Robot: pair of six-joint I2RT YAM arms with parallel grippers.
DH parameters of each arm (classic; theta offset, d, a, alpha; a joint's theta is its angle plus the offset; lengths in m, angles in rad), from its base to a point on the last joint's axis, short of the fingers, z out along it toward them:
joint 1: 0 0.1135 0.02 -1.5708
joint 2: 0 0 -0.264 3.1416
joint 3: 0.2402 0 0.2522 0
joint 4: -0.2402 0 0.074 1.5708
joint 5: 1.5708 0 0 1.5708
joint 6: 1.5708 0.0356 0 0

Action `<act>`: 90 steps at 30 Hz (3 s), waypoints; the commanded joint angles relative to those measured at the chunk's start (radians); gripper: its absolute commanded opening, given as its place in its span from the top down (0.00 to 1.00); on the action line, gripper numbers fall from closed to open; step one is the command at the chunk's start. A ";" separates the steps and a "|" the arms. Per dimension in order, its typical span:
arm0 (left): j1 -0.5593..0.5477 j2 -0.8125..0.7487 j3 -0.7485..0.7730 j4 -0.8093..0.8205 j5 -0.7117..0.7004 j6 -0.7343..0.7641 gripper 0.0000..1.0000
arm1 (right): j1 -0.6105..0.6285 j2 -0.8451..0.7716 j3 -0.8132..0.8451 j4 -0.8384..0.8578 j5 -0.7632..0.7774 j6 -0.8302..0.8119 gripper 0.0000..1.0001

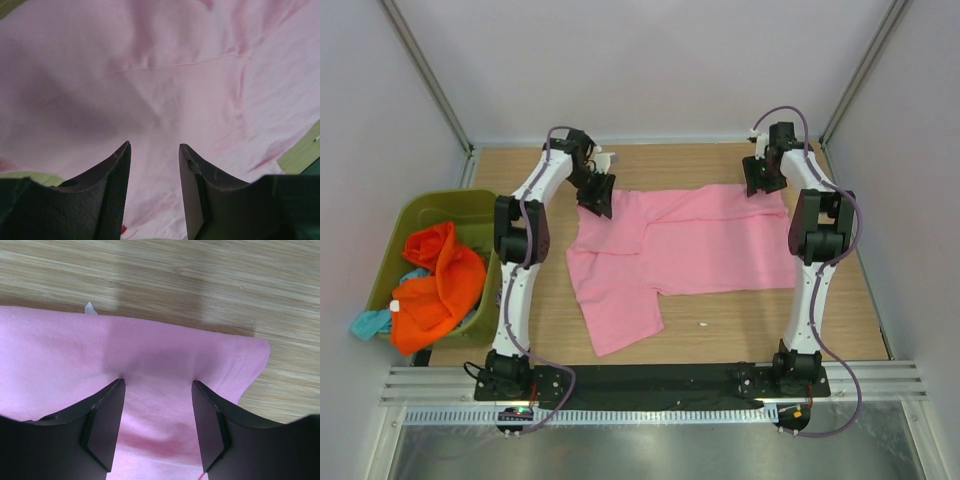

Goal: Fold and stack the t-shirts
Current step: Fold the tshirt

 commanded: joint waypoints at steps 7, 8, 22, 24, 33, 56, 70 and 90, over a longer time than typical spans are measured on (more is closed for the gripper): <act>0.011 0.077 0.080 0.074 -0.125 -0.100 0.55 | -0.013 -0.005 -0.007 0.022 0.038 0.030 0.38; 0.012 0.095 0.090 0.074 -0.131 -0.103 0.55 | -0.013 -0.005 -0.015 0.021 0.040 0.033 0.38; 0.028 0.224 0.270 0.213 -0.290 -0.126 0.42 | -0.025 0.116 0.116 0.044 0.094 0.024 0.34; 0.029 0.234 0.299 0.249 -0.316 -0.125 0.39 | -0.025 0.138 0.133 0.050 0.129 0.023 0.32; 0.029 0.232 0.368 0.336 -0.338 -0.143 0.34 | -0.024 0.184 0.236 0.073 0.134 0.023 0.30; -0.124 -0.650 -0.602 0.082 -0.261 0.336 0.53 | 0.120 -0.614 -0.520 0.076 -0.009 -0.042 0.33; -0.304 -0.879 -0.758 -0.113 -0.148 0.256 0.00 | 0.122 -1.068 -1.098 0.252 0.040 -0.534 0.35; -0.215 -0.830 -0.813 -0.196 0.175 -0.069 0.20 | 0.114 -1.158 -1.048 0.202 0.094 -0.350 0.34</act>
